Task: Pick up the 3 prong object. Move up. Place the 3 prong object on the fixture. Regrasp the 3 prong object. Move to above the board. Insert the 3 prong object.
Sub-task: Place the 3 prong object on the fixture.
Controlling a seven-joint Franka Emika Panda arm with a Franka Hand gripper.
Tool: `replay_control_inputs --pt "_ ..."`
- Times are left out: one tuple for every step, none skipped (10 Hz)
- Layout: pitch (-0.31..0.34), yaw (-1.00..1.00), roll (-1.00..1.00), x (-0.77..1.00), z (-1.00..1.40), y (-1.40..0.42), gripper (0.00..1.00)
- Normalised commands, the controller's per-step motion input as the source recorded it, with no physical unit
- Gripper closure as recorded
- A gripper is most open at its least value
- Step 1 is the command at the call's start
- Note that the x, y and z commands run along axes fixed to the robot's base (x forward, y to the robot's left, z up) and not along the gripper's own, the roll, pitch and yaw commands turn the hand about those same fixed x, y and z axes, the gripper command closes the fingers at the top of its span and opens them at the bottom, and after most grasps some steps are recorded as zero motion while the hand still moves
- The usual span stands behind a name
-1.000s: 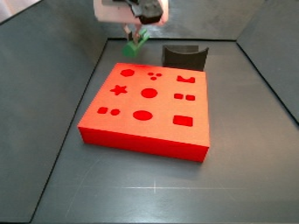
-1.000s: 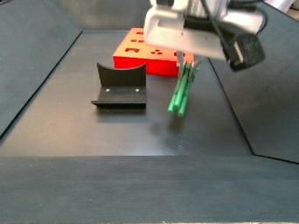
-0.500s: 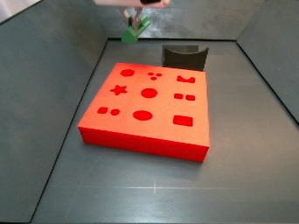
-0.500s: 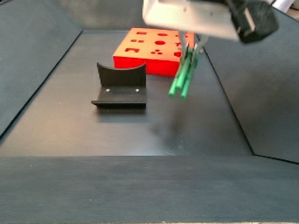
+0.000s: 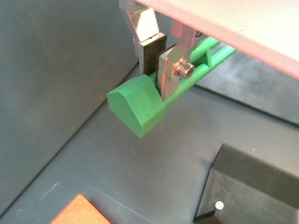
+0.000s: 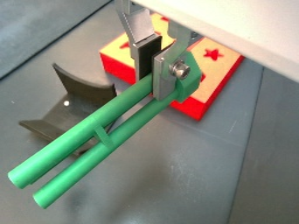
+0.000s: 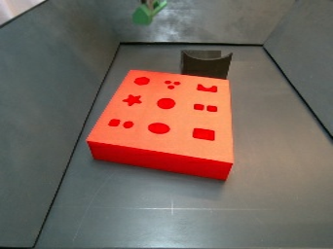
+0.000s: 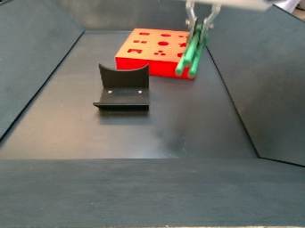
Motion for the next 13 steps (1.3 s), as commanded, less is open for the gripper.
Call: replay_control_inputs --pt "0.054 0.00 -0.13 0.01 0.29 -0.01 1.00" --pt "-0.001 1.00 -0.12 1.00 -0.12 -0.42 1.00" --pt "0.009 1.00 -0.11 1.00 -0.19 -0.41 1.00" --pt "0.013 0.92 -0.07 1.00 -0.17 -0.33 1.00" --pt "0.017 0.66 -0.05 1.00 -0.13 -0.25 1.00" --pt "0.021 0.35 -0.03 1.00 -0.11 -0.19 1.00" --pt "0.023 0.20 -0.01 1.00 -0.10 -0.15 1.00" --pt "0.030 0.09 0.01 0.96 -0.08 -0.10 1.00" --pt "0.035 0.07 0.02 0.88 -0.07 -0.08 1.00" --pt "0.049 0.05 0.04 0.73 -0.05 -0.05 1.00" --pt "0.060 0.05 0.06 0.62 -0.03 -0.03 1.00" --pt "0.077 0.04 0.07 0.49 -0.03 -0.02 1.00" --pt "0.087 0.04 0.08 0.42 -0.02 -0.02 1.00"
